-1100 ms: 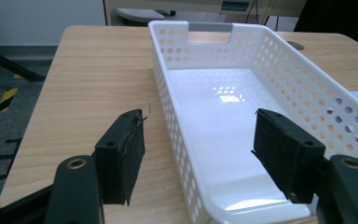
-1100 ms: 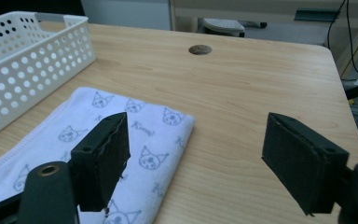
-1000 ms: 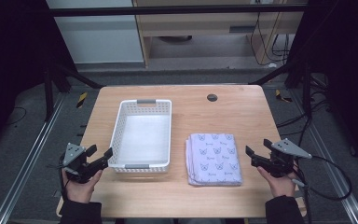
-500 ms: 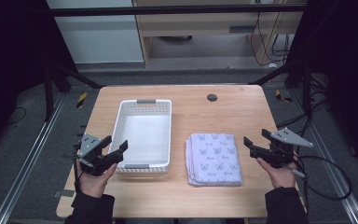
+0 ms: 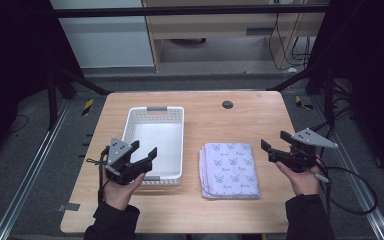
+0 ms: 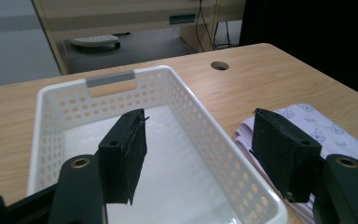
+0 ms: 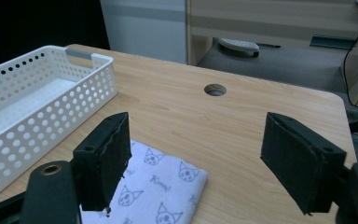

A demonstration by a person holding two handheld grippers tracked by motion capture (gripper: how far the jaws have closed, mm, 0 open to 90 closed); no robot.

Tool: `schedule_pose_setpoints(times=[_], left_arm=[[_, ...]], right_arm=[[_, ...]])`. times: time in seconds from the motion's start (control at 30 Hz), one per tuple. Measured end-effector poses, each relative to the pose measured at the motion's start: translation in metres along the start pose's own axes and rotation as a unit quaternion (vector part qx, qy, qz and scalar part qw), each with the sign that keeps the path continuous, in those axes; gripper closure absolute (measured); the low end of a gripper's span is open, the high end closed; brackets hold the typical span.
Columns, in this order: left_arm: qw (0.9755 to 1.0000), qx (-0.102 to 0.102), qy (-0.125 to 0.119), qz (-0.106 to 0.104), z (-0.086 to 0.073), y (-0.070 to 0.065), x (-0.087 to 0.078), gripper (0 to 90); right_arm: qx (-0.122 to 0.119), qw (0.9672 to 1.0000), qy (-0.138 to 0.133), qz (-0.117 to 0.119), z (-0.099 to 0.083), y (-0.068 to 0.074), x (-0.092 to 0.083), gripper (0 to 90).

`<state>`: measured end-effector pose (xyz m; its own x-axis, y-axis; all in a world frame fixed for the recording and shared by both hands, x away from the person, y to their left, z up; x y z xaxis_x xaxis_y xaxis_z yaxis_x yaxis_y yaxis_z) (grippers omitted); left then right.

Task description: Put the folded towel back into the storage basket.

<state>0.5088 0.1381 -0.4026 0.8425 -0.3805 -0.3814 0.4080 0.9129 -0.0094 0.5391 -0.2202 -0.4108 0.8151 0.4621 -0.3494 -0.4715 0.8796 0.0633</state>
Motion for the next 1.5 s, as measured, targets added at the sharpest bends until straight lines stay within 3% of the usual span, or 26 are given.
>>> schedule_pose_setpoints(times=[0.43, 1.0, 1.5], left_arm=[[0.999, 0.019, 0.02, -0.033, -0.006, -0.051, 0.024, 35.1], [0.9973, 0.032, 0.042, -0.051, -0.02, -0.086, 0.041, 36.4], [0.9947, 0.044, 0.07, -0.061, -0.046, -0.113, 0.057, 39.6]], right_arm=[[-0.001, 1.0, 0.008, -0.001, 0.006, -0.004, 0.009, 24.4], [-0.004, 0.9999, 0.011, 0.002, 0.006, -0.007, 0.021, 24.8], [-0.003, 0.9994, 0.035, 0.007, -0.012, -0.01, 0.045, 26.3]])
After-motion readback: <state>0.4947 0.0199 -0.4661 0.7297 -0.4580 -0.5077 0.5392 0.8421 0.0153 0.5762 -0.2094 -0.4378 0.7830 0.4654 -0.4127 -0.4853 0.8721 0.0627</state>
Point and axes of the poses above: each handheld gripper's, and its own axes: x roughly forward along the jaws, z roughly out of its top, y roughly to its left, the point moved 10 cm from there along x, roughly forward along the jaws, and after that the axes turned 4 degrees about z, right-handed, at the moved point
